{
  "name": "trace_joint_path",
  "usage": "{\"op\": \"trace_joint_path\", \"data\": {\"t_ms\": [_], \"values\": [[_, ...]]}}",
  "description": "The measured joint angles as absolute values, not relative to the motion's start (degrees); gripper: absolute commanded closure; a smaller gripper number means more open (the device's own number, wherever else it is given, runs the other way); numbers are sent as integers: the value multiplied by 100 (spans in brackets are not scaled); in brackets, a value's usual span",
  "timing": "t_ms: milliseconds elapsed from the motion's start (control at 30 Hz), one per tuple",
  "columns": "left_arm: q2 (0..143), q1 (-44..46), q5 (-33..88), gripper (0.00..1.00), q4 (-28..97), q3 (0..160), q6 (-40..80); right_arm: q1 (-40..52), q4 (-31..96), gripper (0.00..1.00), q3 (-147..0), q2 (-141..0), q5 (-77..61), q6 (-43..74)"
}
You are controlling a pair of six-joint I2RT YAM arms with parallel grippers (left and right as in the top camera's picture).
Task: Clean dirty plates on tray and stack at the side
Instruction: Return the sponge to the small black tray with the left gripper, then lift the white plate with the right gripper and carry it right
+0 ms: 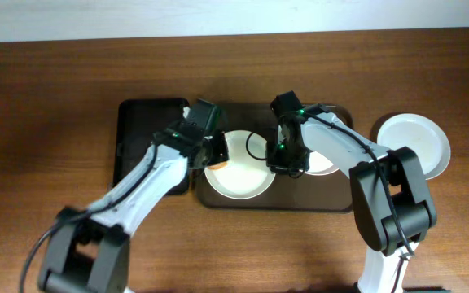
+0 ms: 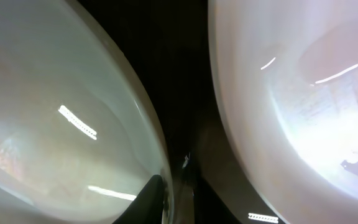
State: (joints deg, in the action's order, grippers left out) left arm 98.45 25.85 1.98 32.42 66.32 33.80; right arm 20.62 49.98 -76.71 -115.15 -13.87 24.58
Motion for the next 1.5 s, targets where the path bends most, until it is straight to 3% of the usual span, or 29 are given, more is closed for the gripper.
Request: {"op": "trace_joint_path", "data": {"t_ms": [167, 467, 800, 1167, 1267, 1500], "values": [[9341, 2294, -86, 100, 3529, 6632, 3081, 2062, 4989, 96, -7671, -11515, -1374, 2438], [9244, 1352, -626, 100, 3970, 6479, 2622, 2060, 4864, 96, -7673, -11515, -1431, 2355], [9244, 1249, -650, 100, 3371, 5931, 1273, 2060, 4928, 96, -7791, -11266, -1144, 1992], [9244, 1245, -624, 100, 2410, 5253, 493, 2062, 5037, 96, -7835, -10300, 648, 1616], [9244, 1245, -602, 96, 2303, 5111, 469, 2117, 5037, 96, -7835, -10114, 1328, 1557], [9244, 1245, -462, 94, 2287, 4657, 572, 2788, 4969, 96, -7837, -9817, 2941, 1369]]}}
